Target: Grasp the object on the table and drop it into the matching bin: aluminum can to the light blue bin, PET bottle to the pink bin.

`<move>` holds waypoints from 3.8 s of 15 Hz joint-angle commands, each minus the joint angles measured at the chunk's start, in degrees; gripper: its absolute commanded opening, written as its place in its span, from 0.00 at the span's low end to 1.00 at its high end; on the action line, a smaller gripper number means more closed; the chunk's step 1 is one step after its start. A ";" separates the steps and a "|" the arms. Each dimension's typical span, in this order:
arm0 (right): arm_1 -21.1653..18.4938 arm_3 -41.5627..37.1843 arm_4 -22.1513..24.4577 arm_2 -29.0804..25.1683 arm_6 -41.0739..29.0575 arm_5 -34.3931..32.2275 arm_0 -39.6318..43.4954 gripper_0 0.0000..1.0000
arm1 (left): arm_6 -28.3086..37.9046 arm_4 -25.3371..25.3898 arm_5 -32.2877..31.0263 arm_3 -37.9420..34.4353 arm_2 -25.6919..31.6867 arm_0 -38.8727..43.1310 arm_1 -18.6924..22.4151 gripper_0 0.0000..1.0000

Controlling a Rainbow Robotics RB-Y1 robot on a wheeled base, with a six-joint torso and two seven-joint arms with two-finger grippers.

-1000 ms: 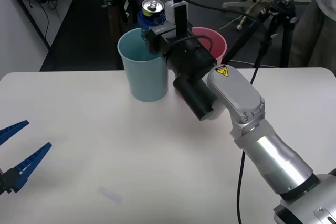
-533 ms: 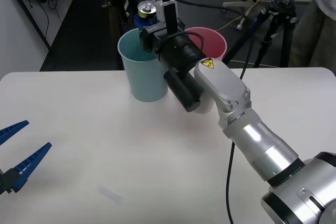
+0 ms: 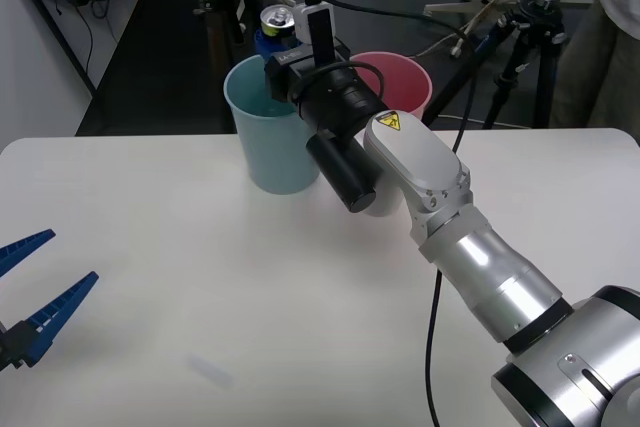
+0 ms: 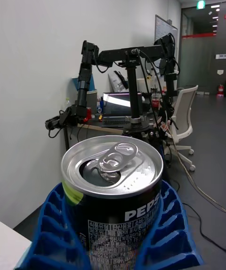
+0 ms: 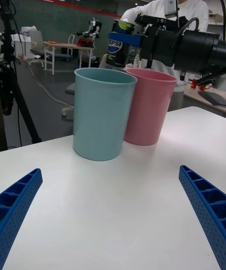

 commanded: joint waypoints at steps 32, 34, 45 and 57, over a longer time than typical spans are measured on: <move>-21.53 -34.81 -2.96 -7.91 -1.11 -18.80 36.48 1.00 | 0.00 0.00 0.00 0.00 0.00 0.00 0.00 1.00; -21.97 -34.81 -4.45 -12.39 -0.50 -24.87 40.17 1.00 | 0.00 0.00 0.00 0.00 0.00 0.00 0.00 1.00; -22.41 -34.81 -4.63 -32.08 1.52 -45.96 59.85 1.00 | 0.00 0.00 0.00 0.00 0.00 0.00 0.00 1.00; -22.32 -34.72 -9.02 -48.43 -0.06 -66.17 70.14 1.00 | 0.00 0.00 0.00 0.00 0.00 0.00 0.00 1.00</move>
